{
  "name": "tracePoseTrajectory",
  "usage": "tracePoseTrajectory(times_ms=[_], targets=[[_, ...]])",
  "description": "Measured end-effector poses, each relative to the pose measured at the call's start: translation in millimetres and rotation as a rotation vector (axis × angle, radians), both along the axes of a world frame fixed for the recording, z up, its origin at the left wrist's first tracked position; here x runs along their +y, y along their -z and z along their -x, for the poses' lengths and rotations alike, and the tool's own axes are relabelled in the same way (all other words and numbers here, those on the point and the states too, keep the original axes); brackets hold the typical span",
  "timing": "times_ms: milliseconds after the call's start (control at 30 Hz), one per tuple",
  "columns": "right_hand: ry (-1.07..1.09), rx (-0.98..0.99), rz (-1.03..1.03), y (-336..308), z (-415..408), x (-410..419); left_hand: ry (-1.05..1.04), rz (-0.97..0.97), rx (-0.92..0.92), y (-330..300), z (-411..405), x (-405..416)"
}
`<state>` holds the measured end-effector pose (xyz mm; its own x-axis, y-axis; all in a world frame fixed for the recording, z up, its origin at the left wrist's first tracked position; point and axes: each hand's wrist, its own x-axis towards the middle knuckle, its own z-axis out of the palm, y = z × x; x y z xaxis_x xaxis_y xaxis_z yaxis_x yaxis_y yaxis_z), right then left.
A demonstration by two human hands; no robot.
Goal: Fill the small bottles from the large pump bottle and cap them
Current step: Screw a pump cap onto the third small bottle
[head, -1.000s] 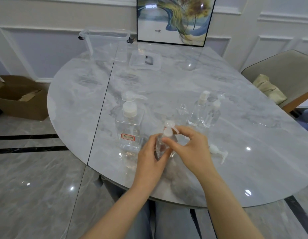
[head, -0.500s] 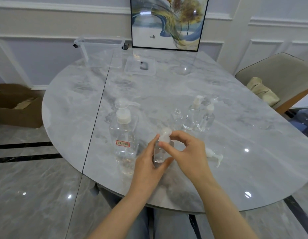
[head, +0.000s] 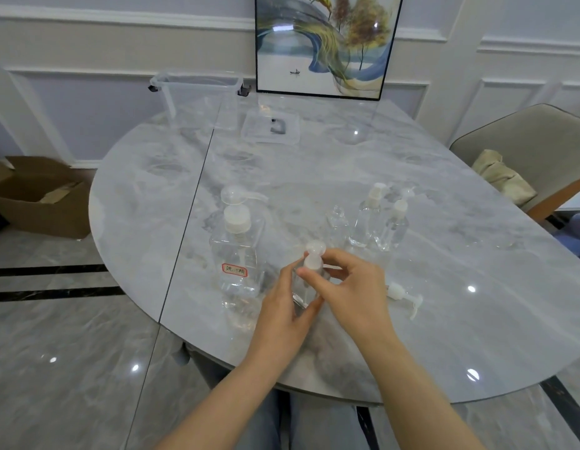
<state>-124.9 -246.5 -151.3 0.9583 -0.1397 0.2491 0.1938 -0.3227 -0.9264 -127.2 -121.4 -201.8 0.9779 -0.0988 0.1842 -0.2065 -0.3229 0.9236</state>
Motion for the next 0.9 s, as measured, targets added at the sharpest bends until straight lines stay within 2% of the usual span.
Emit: tracePoseTrajectory(times_ms=[200, 300, 400, 467, 533, 700, 900], targets=[[0.145, -0.098, 0.056, 7, -11, 12, 0.012, -0.087, -0.005, -4, -9, -1], [0.138, -0.116, 0.085, 8, -16, 11, -0.053, -0.141, -0.067, -3, -14, -2], [0.1, -0.074, -0.022, 10, -15, 3, -0.093, -0.188, -0.109, 3, -25, -5], [0.1, -0.054, -0.142, 10, -12, -4, -0.114, -0.167, -0.099, 2, -33, -7], [0.129, -0.054, -0.156, 9, -12, -13, -0.13, -0.114, -0.064, -1, -43, -11], [0.209, -0.06, 0.0, 10, -31, -34, -0.181, -0.095, 0.016, -12, -63, -24], [0.079, -0.03, 0.281, 6, -68, -42, -0.192, -0.166, 0.049, -19, -82, -34]])
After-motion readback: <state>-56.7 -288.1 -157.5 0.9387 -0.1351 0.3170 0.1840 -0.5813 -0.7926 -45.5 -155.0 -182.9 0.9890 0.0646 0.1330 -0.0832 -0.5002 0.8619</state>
